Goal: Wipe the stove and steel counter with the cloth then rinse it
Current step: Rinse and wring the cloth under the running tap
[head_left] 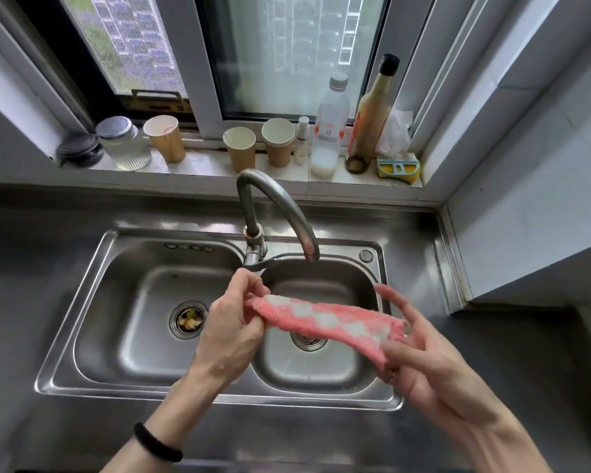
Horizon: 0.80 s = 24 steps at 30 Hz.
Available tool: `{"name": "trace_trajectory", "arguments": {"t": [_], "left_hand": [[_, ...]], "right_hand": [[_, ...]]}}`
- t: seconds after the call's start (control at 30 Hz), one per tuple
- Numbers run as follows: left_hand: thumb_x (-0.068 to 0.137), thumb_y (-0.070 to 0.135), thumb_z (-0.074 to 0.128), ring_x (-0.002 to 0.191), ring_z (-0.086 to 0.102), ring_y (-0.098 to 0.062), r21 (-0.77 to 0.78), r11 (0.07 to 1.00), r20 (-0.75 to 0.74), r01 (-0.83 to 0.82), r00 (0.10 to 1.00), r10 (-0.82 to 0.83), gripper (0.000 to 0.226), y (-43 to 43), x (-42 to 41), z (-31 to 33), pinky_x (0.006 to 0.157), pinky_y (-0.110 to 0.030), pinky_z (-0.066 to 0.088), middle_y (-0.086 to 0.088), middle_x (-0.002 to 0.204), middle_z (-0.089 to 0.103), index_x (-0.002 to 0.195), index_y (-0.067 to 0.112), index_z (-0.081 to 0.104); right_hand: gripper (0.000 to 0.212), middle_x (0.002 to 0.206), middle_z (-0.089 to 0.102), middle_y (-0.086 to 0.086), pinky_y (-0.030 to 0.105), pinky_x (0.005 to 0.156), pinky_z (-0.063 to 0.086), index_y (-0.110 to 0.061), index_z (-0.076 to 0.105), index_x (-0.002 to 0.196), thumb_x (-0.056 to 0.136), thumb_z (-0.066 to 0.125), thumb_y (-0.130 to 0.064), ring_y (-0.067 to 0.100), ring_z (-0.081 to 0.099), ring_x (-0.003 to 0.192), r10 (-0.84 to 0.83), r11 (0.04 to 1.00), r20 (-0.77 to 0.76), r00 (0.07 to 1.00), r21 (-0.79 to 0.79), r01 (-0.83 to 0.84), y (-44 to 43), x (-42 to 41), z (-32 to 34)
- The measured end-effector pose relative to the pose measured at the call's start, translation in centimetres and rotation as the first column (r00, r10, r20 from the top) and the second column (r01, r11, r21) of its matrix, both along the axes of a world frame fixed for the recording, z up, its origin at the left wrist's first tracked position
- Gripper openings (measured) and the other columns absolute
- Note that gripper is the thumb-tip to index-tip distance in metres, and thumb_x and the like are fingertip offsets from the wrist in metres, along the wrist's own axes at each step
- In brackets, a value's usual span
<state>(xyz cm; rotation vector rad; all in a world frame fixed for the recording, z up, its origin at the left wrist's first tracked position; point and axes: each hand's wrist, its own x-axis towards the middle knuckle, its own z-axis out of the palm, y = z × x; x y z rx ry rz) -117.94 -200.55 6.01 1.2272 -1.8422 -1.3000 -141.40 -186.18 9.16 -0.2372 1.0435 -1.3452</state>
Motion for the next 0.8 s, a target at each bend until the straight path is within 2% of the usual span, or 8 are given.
{"name": "trace_trajectory", "arguments": {"t": [0.1,0.2,0.27,0.33,0.4,0.57,0.7,0.8], "left_hand": [[0.072,0.019,0.054,0.06,0.06,-0.018,0.08,0.997,-0.084,0.019,0.996,-0.013,0.022,-0.2,0.3,0.3,0.063,-0.037,0.05,-0.001,0.074,0.065,0.093,0.023,0.055],[0.075,0.018,0.057,0.056,0.06,-0.026,0.135,0.987,-0.152,0.086,0.986,-0.065,0.016,-0.3,0.2,0.9,0.059,-0.035,0.048,-0.004,0.064,0.063,0.091,0.017,0.054],[0.079,0.012,0.055,0.054,0.06,-0.029,0.134,0.983,-0.171,0.123,0.98,-0.1,0.011,-0.3,0.1,1.5,0.054,-0.038,0.047,-0.009,0.059,0.064,0.089,0.016,0.052],[0.081,0.006,0.052,0.051,0.06,-0.032,0.151,0.979,-0.196,0.137,0.975,-0.106,0.012,-0.2,-0.1,2.0,0.051,-0.041,0.046,-0.014,0.058,0.065,0.088,0.015,0.05],[0.083,0.001,0.051,0.048,0.059,-0.032,0.192,0.971,-0.23,0.142,0.968,-0.096,0.012,0.0,-0.3,2.4,0.049,-0.032,0.044,-0.018,0.058,0.066,0.088,0.011,0.049],[0.096,-0.005,0.052,0.044,0.062,-0.027,0.268,0.949,-0.227,0.169,0.968,-0.109,0.016,0.1,0.4,2.3,0.044,-0.02,0.042,-0.018,0.059,0.068,0.092,0.011,0.05],[0.091,0.018,0.063,0.054,0.061,-0.008,0.243,0.959,-0.133,0.145,0.984,-0.115,0.011,-0.3,0.8,1.7,0.048,-0.017,0.042,-0.001,0.064,0.069,0.085,0.027,0.065],[0.092,0.017,0.065,0.053,0.06,-0.004,0.271,0.944,-0.166,0.189,0.975,-0.147,0.013,-0.4,0.9,1.5,0.048,-0.015,0.044,0.007,0.063,0.067,0.084,0.026,0.071]], "right_hand": [[0.097,0.103,0.06,0.009,0.027,0.068,0.057,-0.03,0.061,0.144,0.06,0.088,0.01,0.018,0.059,0.077,0.008,0.991,0.037,0.999,-0.137,-0.003,0.2,-0.3,-0.1],[0.078,0.123,0.071,0.007,0.025,0.091,0.057,-0.021,0.066,0.138,0.072,0.079,0.019,0.02,0.071,0.108,0.005,0.984,-0.306,0.952,-0.168,-0.059,-0.2,0.3,-0.2],[0.072,0.12,0.077,0.003,0.024,0.094,0.058,-0.024,0.072,0.129,0.079,0.064,0.028,0.018,0.074,0.111,-0.013,0.991,-0.64,0.768,-0.111,-0.076,-0.9,1.1,-0.2],[0.067,0.111,0.079,-0.004,0.026,0.094,0.06,-0.027,0.074,0.12,0.08,0.062,0.026,0.013,0.076,0.104,-0.044,0.997,-0.802,0.596,-0.069,-0.018,-1.5,1.9,-0.4],[0.055,0.106,0.08,-0.005,0.025,0.093,0.06,-0.023,0.074,0.116,0.082,0.069,0.021,0.012,0.077,0.1,-0.075,0.997,-0.823,0.563,-0.068,0.033,-1.8,2.2,-0.6],[0.018,0.088,0.079,0.003,0.016,0.078,0.057,-0.02,0.079,0.095,0.08,0.088,-0.022,0.01,0.075,0.08,-0.121,0.992,-0.746,0.655,-0.07,0.104,-1.4,2.1,-1.3],[0.01,0.111,0.067,-0.006,0.018,0.082,0.056,-0.025,0.077,0.088,0.09,0.075,-0.035,0.013,0.07,0.093,-0.147,0.986,-0.819,0.555,-0.074,0.151,-1.2,1.5,-1.2],[0.02,0.125,0.055,-0.016,0.028,0.087,0.058,-0.02,0.068,0.091,0.097,0.062,-0.039,0.018,0.071,0.101,-0.143,0.976,-0.843,0.518,-0.033,0.217,-1.2,0.9,-0.9]]}}
